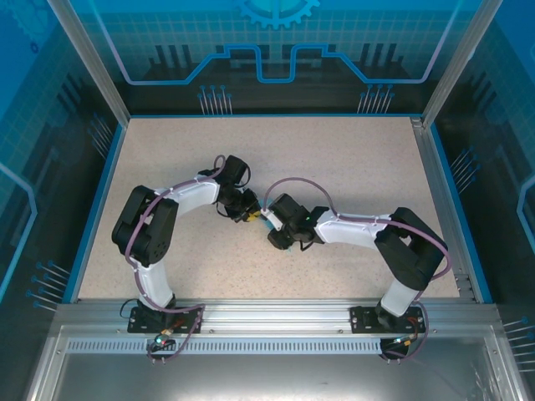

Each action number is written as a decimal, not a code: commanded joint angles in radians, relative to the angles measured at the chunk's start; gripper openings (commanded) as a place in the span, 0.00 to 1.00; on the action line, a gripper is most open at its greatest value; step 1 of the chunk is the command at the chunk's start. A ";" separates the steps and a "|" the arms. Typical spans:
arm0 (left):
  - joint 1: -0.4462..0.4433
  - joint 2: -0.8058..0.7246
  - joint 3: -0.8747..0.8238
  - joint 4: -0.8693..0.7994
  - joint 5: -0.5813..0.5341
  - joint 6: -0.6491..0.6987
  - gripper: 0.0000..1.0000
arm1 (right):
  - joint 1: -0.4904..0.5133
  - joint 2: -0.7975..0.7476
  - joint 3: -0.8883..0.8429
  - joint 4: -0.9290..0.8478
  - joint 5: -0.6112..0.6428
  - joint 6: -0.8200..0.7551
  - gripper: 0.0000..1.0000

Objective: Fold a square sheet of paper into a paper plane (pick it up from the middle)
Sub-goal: Fold the wing for the fifth time at the center of the table.

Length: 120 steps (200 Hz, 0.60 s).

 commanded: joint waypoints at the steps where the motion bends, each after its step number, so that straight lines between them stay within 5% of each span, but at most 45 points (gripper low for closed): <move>1: 0.001 0.012 0.022 -0.032 0.032 0.018 0.17 | 0.016 0.029 0.023 -0.011 -0.020 0.022 0.31; 84: 0.001 0.006 0.014 -0.034 0.034 0.015 0.18 | 0.010 0.026 0.005 0.010 -0.036 0.055 0.13; 120: 0.001 -0.035 0.007 -0.031 0.017 0.019 0.33 | -0.035 0.056 -0.030 0.066 -0.178 0.113 0.09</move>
